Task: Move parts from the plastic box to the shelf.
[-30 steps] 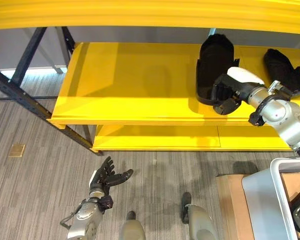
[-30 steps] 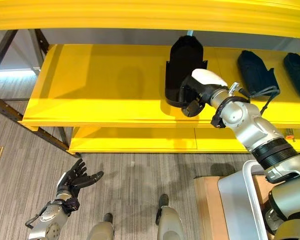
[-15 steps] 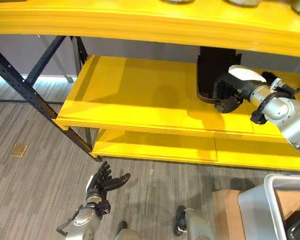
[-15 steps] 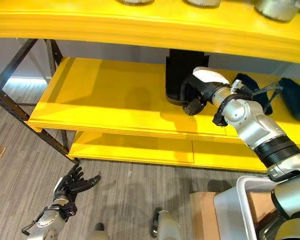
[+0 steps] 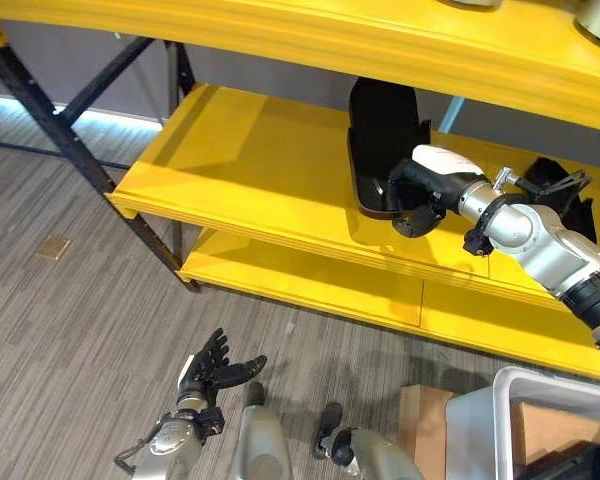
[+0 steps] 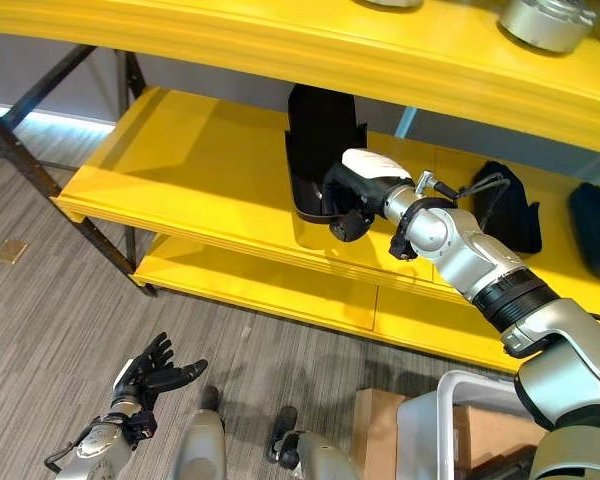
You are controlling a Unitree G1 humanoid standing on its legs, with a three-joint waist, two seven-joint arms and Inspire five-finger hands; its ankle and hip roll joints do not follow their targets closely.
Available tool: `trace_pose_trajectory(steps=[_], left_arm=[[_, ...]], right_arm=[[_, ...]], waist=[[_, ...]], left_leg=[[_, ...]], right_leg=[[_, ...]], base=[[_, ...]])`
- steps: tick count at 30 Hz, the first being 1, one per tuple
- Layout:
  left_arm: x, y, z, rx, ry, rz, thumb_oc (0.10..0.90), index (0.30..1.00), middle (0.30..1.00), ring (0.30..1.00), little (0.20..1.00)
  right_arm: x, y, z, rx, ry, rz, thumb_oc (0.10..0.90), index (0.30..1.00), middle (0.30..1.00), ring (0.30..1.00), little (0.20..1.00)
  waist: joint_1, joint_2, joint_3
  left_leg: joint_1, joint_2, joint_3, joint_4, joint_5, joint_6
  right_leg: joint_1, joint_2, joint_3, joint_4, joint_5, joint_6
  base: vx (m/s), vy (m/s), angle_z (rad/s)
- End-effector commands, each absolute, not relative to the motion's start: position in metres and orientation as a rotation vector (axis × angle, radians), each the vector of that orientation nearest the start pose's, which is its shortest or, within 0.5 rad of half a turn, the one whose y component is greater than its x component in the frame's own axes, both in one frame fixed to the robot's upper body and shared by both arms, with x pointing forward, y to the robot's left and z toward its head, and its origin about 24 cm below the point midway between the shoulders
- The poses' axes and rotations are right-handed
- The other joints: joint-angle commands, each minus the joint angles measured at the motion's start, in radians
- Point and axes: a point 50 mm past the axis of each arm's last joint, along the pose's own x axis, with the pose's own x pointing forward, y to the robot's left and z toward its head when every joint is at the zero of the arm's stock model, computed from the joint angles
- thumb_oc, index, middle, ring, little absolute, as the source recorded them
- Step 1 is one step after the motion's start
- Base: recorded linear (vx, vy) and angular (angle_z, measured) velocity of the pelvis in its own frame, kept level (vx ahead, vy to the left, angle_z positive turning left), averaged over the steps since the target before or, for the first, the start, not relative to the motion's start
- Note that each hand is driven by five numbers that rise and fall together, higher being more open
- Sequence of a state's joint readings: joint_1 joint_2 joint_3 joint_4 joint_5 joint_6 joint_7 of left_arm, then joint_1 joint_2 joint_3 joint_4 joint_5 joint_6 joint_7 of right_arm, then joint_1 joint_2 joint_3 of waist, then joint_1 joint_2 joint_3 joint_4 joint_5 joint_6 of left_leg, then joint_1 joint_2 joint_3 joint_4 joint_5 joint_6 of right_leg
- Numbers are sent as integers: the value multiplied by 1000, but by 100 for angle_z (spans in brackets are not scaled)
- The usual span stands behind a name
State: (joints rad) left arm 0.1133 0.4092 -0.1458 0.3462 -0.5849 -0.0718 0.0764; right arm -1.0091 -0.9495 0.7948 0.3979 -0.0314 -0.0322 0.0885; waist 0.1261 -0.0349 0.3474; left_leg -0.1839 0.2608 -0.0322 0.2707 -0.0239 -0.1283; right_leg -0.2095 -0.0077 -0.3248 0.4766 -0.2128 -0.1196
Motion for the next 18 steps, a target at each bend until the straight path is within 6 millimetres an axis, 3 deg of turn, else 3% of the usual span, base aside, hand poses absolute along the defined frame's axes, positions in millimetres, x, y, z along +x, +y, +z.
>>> trace_pose_trajectory(steps=[1, 7, 18], left_arm=[[222, 247, -7, -83, 218, 142, 900, 1000, 1000, 1000, 1000], [225, 248, -4, -61, 210, 129, 900, 1000, 1000, 1000, 1000], [225, 250, -2, -61, 205, 131, 900, 1000, 1000, 1000, 1000]], right_arm=[[364, -204, 289, -1208, -486, 102, 400, 300, 300, 300, 300], [365, -207, 289, -1220, -476, 91, 400, 300, 300, 300, 300], [370, -216, 291, -1257, -438, 49, 400, 300, 300, 300, 300]], waist=[[9, -39, -96], [4, -39, -99], [-3, -41, -92]], left_leg=[[-60, -35, 38, 116, -36, 30], [-70, -46, 62, 134, -74, 40], [-98, -60, 69, 167, -111, 52]], right_leg=[[111, -197, 142, -123, 42, 202], [105, -225, 151, -156, 70, 227], [74, -241, 156, -155, 85, 238]], base=[[36, 92, -8], [40, 112, -16], [22, 38, -1]])
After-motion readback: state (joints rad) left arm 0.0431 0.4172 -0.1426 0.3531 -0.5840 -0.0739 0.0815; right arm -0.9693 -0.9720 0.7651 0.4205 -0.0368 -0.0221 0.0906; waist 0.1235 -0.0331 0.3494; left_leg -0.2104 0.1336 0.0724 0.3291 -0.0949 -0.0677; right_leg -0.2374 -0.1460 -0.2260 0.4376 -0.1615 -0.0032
